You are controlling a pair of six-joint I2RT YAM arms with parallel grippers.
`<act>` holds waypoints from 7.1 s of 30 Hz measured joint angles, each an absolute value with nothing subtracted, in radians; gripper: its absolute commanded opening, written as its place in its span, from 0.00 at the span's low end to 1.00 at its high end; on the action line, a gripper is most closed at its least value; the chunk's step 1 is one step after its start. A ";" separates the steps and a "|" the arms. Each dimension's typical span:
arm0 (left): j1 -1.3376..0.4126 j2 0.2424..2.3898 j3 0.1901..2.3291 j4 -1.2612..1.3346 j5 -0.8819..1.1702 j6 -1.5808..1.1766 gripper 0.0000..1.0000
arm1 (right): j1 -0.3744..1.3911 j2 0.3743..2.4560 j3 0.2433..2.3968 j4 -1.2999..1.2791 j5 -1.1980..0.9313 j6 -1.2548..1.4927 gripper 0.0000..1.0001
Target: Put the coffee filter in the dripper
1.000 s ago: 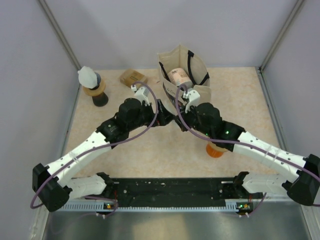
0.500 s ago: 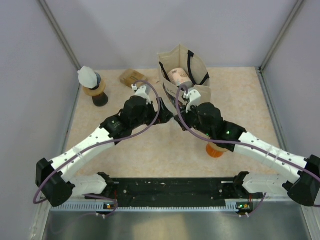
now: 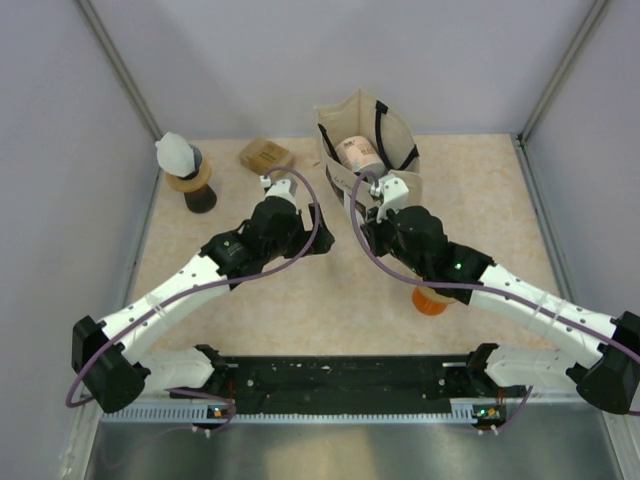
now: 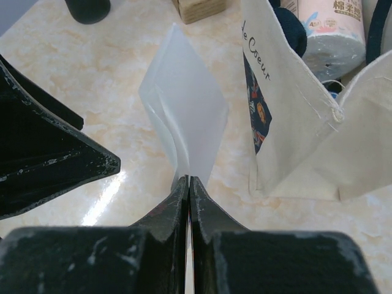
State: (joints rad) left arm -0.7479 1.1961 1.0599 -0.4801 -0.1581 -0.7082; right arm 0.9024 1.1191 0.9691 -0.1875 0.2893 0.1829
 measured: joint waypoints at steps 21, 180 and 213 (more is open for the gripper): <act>-0.749 1.227 1.076 -0.273 -0.041 -0.798 0.99 | 0.903 1.122 0.969 -0.184 0.282 0.164 0.00; -0.803 1.385 1.216 -0.569 -0.068 -0.677 0.00 | 0.928 1.175 0.865 -0.104 0.476 0.107 0.00; -0.805 1.298 1.253 -0.720 0.134 -0.443 0.70 | 0.927 1.144 1.103 -0.544 0.271 0.207 0.00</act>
State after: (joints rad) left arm -0.8051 1.2980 1.2530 -0.7200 0.1341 -0.4431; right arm 0.9268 1.1442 1.1027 -0.5442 0.2710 0.2070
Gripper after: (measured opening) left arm 0.586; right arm 0.004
